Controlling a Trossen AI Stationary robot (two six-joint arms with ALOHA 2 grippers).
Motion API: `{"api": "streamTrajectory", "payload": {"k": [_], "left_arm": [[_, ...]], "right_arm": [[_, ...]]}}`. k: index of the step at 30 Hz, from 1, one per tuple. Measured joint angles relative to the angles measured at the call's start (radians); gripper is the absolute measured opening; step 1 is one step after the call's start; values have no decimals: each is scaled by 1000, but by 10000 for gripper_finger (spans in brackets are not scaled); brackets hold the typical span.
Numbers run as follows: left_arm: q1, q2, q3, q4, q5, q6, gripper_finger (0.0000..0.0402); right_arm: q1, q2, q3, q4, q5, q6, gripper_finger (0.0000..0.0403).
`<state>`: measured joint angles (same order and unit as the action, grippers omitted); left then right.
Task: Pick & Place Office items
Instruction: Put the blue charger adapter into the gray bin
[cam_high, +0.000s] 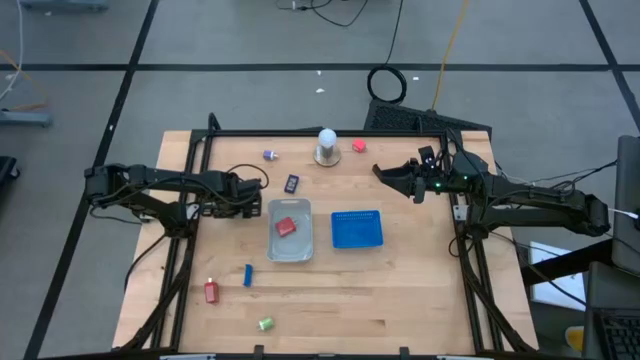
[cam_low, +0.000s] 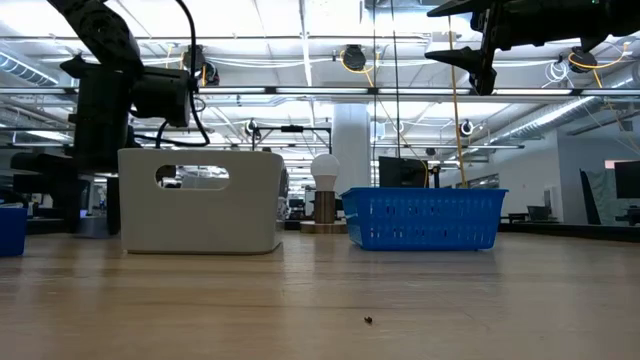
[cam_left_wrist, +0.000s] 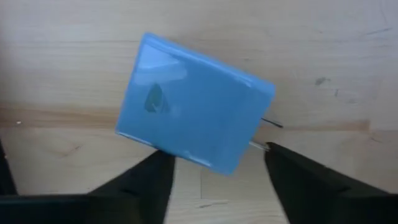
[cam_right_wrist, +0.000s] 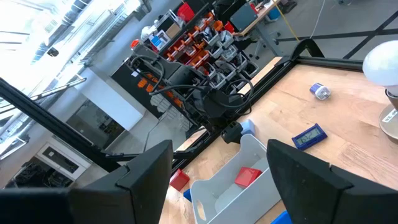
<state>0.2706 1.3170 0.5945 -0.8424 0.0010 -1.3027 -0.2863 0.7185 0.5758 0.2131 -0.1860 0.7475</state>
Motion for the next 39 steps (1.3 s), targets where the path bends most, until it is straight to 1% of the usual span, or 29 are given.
{"api": "streamTrajectory", "payload": {"k": [4,6,8,10,12,14,21,26,29,33,35,39], "left_arm": [[0,0,0,53,2,17,155],[0,0,0,76,1,24,124],[0,0,0,93,6,36,106],[0,0,0,111,21,48,103],[0,0,0,120,38,47,115],[0,0,0,130,62,41,137],[0,0,0,215,183,48,237],[0,0,0,223,205,51,288],[0,-4,0,223,218,52,304],[0,-7,41,175,225,101,309],[0,-28,82,115,225,147,310],[0,-43,181,-59,150,259,310]], "right_arm": [[0,0,0,0,0,-1,256],[0,0,0,0,0,-2,256],[0,0,0,0,0,-2,256],[0,0,0,0,0,-1,256],[0,0,0,0,0,0,256],[0,0,0,0,0,0,256],[0,0,0,0,1,4,256],[0,0,0,-1,1,4,256],[0,0,0,-1,1,4,256],[0,0,0,0,1,14,256],[0,0,0,-1,1,19,256],[0,0,0,-1,1,19,256]]}}
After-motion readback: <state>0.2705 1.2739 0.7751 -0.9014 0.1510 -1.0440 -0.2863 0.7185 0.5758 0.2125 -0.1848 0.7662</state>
